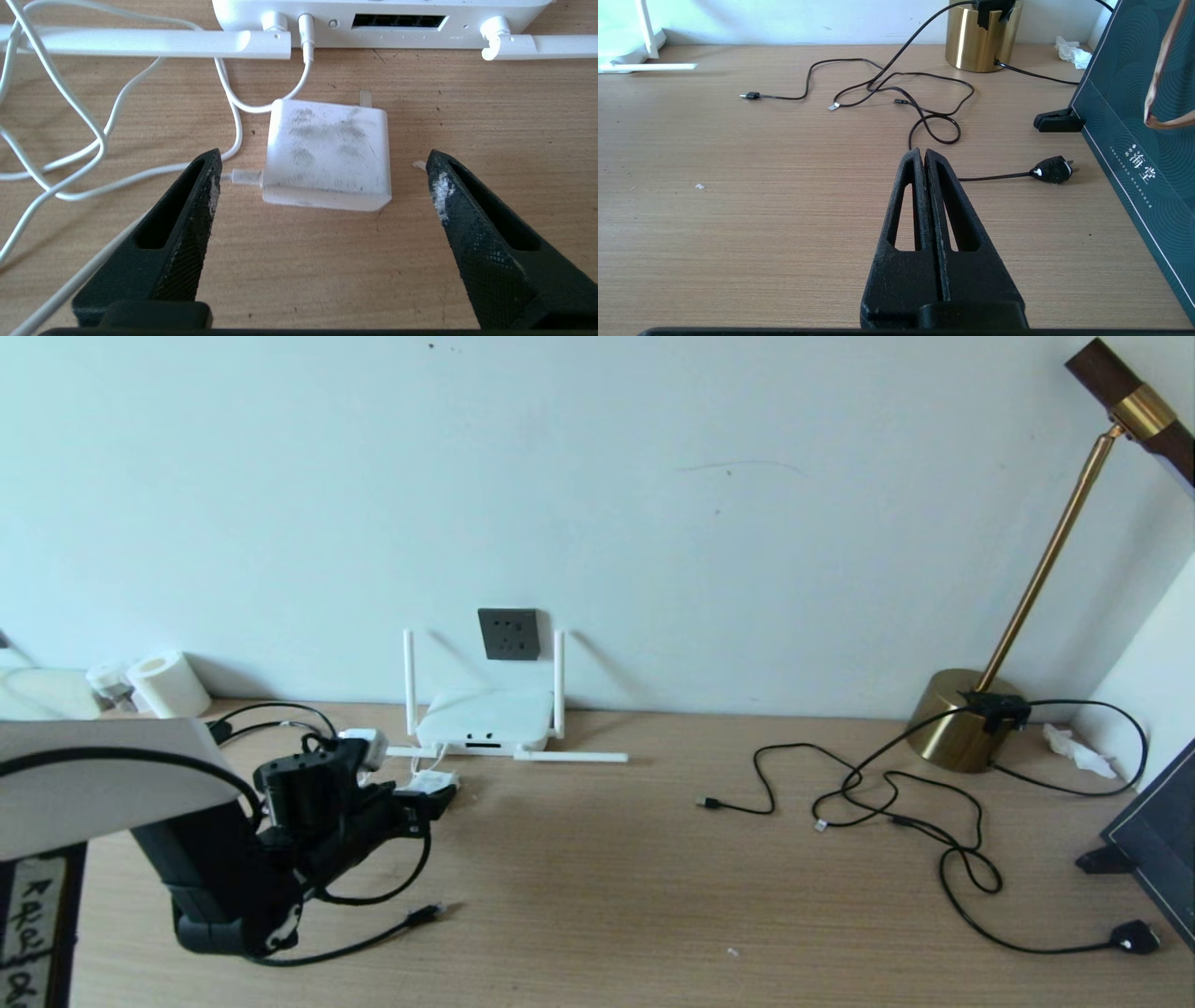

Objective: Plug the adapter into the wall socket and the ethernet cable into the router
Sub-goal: Plug plug into socket

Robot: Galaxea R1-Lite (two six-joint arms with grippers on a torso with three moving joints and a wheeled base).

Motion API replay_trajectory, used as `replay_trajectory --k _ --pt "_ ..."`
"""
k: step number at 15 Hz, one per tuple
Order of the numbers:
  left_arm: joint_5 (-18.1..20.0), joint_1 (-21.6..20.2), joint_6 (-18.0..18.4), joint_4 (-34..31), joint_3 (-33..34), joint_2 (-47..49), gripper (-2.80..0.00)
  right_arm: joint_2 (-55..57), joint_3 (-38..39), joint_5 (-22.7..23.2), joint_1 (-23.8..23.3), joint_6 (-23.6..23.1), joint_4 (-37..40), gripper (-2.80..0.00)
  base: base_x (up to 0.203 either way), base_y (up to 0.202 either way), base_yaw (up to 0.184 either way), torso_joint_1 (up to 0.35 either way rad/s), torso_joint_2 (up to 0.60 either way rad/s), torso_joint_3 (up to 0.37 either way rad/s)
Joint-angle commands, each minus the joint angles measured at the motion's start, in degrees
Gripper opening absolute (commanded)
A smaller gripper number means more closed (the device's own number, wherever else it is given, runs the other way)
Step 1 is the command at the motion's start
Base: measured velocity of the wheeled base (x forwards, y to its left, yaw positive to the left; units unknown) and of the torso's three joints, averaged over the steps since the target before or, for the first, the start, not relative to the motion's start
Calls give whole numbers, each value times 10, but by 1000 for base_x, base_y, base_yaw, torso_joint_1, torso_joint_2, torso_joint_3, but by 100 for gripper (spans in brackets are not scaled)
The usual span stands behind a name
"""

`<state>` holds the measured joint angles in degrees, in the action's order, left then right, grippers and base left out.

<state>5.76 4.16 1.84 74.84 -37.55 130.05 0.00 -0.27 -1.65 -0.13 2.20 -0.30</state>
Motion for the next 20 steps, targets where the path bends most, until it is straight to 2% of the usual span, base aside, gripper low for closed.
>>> replay_trajectory --k 1,6,9,20 --pt "0 -2 4 5 -12 12 0 1 0 0 0 0 0 -280 0 0 0 0 0 0" --pt "-1 -2 46 5 -31 26 0 1 0 0 0 0 0 -280 0 0 0 0 0 0" --pt "-3 -2 59 5 -47 37 0 0 0 0 0 0 0 -280 0 0 0 0 0 0" --pt "-4 -3 60 2 -47 53 0 1 0 0 0 0 0 -280 0 0 0 0 0 0"
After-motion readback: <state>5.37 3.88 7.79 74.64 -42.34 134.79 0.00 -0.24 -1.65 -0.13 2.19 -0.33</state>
